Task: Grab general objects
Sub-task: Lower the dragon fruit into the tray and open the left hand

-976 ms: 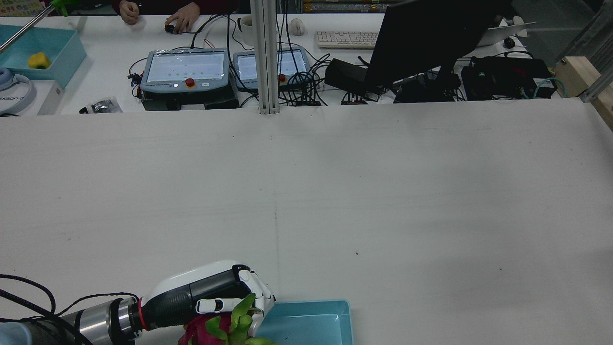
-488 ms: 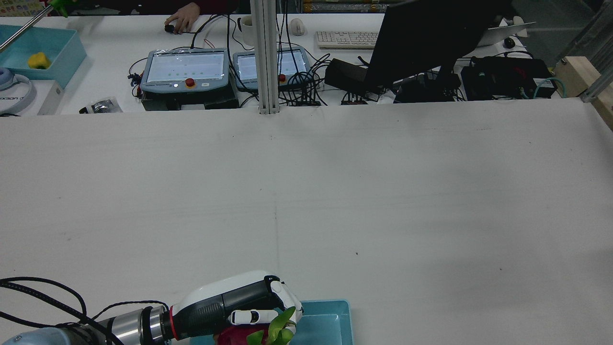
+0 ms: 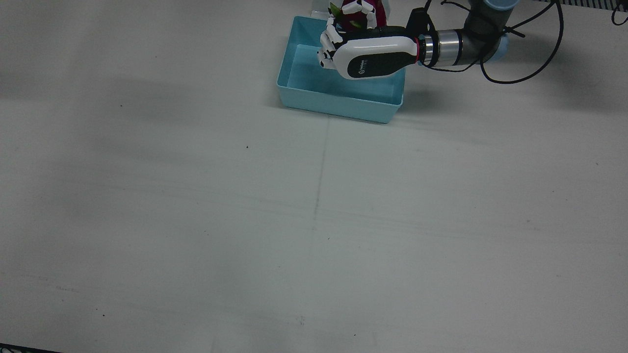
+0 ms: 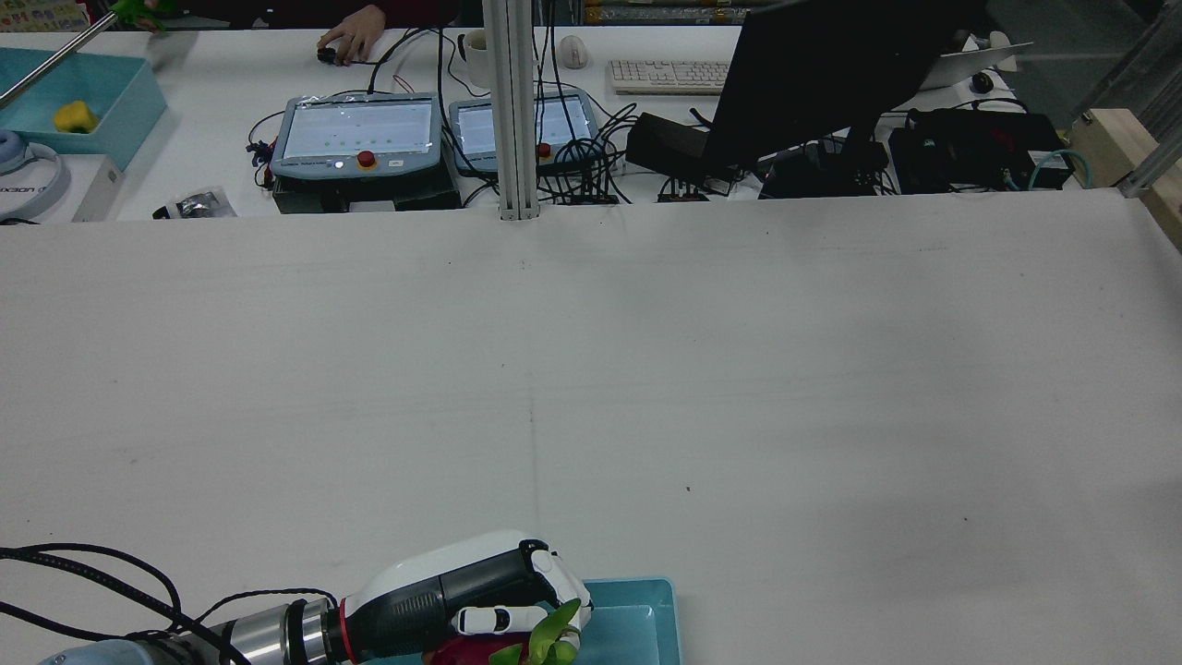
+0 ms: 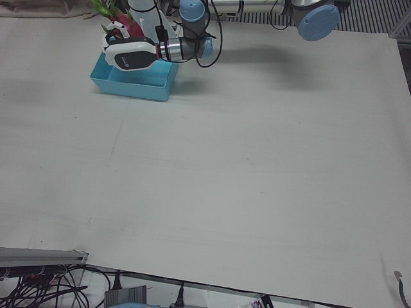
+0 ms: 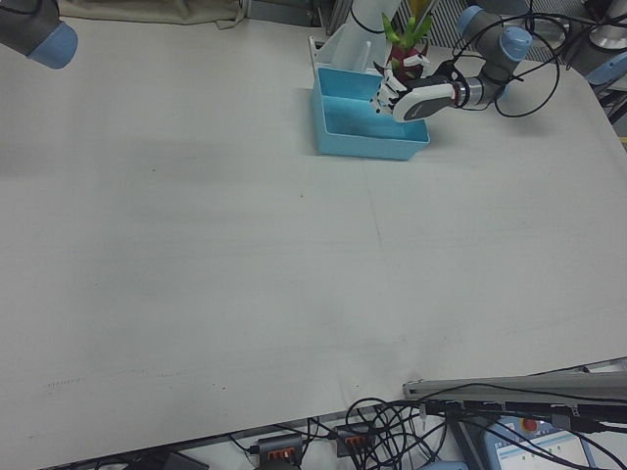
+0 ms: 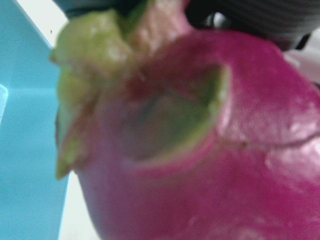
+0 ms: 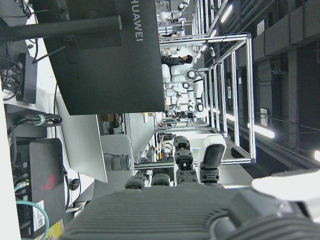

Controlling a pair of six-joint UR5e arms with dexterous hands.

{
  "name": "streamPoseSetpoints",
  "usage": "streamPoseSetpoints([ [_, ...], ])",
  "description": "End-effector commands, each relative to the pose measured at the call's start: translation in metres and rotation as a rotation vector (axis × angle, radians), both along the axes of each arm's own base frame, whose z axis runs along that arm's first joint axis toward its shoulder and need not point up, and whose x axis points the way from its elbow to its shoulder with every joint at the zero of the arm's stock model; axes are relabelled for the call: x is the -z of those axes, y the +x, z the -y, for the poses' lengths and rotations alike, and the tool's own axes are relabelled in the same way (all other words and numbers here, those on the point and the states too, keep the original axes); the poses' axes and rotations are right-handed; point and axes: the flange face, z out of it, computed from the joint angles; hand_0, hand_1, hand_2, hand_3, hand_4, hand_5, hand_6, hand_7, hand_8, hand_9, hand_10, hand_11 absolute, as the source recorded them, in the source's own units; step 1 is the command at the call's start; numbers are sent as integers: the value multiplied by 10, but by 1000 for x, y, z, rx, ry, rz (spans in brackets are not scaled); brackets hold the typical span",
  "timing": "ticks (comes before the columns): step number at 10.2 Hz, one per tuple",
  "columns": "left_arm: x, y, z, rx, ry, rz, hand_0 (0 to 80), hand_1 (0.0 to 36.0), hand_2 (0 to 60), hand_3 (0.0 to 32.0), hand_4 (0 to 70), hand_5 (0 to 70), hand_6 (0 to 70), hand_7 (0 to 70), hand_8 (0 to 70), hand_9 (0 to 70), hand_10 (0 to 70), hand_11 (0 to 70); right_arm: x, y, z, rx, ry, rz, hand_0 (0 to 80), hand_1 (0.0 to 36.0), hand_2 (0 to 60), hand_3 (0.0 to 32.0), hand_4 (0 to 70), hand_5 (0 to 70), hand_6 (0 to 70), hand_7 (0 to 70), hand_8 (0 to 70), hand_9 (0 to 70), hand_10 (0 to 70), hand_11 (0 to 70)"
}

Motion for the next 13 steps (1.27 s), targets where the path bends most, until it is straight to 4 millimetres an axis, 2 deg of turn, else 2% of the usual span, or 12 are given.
streamPoseSetpoints([
  [1,2,1,0,-5,-1,-14,415,0,0,0,361,148,423,379,296,197,532,700,0,0,0,0,0,0,0,0,0,0,0,0,0,0,0,0,0,0],
  [2,2,2,-1,-6,-2,-14,438,1,0,0,137,16,189,216,126,29,309,443,0,0,0,0,0,0,0,0,0,0,0,0,0,0,0,0,0,0],
  [3,2,2,-1,-6,-2,-14,441,9,0,0,85,0,108,163,66,18,222,324,0,0,0,0,0,0,0,0,0,0,0,0,0,0,0,0,0,0],
  [4,1,2,0,-4,-2,-12,442,18,0,0,25,0,54,133,27,12,178,263,0,0,0,0,0,0,0,0,0,0,0,0,0,0,0,0,0,0],
  [5,1,2,-1,-6,-2,-12,444,22,0,0,0,0,43,140,20,14,156,232,0,0,0,0,0,1,0,0,0,0,0,0,0,0,0,0,0,0],
  [7,1,2,-1,-7,-3,-13,443,23,0,0,4,0,42,153,15,16,136,202,0,0,0,0,0,1,0,0,0,0,0,0,0,0,0,0,0,0],
  [8,1,2,-1,-8,-4,-13,442,20,0,0,33,0,47,168,21,19,127,189,0,0,0,0,0,1,0,0,0,0,0,0,0,0,0,0,0,0],
  [11,-4,-1,6,-13,-13,-4,442,20,0,0,56,0,63,202,29,26,113,167,0,0,0,0,0,0,0,0,0,0,0,0,0,0,0,0,0,0],
  [12,-11,-3,11,-32,-49,-3,442,19,0,0,59,0,67,212,31,28,112,165,0,0,0,0,0,0,0,0,0,0,0,0,0,0,0,0,0,0],
  [13,-16,-18,42,6,-73,-4,445,21,0,0,69,3,72,221,38,30,112,165,0,0,0,0,0,0,0,0,0,0,0,0,0,0,0,0,0,0],
])
